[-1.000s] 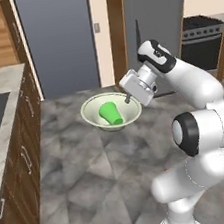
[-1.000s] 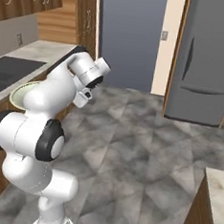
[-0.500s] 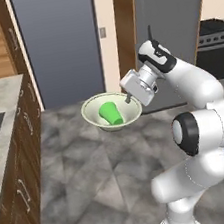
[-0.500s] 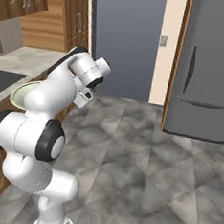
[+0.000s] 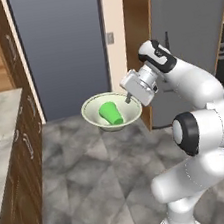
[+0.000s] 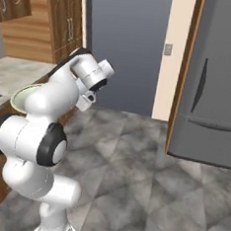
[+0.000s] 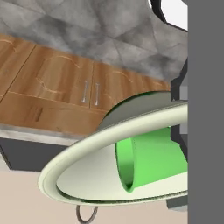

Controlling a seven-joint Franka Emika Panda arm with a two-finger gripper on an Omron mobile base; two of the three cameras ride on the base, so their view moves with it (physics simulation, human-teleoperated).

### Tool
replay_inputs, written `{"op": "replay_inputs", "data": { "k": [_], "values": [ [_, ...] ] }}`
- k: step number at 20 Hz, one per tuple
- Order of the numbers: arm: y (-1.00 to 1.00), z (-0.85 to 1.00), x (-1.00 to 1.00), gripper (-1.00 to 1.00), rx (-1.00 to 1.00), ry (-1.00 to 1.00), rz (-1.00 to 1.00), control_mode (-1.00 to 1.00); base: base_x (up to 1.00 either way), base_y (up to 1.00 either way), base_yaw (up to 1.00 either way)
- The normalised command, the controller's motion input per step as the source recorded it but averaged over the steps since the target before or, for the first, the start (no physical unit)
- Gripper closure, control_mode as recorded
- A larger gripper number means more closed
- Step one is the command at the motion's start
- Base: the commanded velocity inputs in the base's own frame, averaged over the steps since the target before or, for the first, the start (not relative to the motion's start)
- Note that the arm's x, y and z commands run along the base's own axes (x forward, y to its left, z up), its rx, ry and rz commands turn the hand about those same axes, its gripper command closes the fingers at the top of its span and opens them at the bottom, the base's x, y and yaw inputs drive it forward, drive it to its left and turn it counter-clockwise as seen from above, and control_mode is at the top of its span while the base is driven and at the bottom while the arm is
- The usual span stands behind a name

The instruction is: Place the cup inside the bowl on the dining table and move the bowl to any counter.

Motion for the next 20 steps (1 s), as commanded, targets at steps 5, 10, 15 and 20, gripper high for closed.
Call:
{"op": "replay_inputs", "data": {
  "k": [5, 10, 15, 20],
  "values": [
    [0.00, 0.00, 0.00, 1.00, 0.00, 0.00, 0.00, 1.00, 1.00, 0.27, 0.00],
    [0.00, 0.00, 0.00, 1.00, 0.00, 0.00, 0.00, 1.00, 1.00, 0.28, 0.00],
    [0.00, 0.00, 0.00, 1.00, 0.00, 0.00, 0.00, 1.00, 1.00, 0.19, 0.04],
    [0.00, 0.00, 0.00, 1.00, 0.00, 0.00, 0.00, 1.00, 1.00, 0.13, 0.11]
  ]
}}
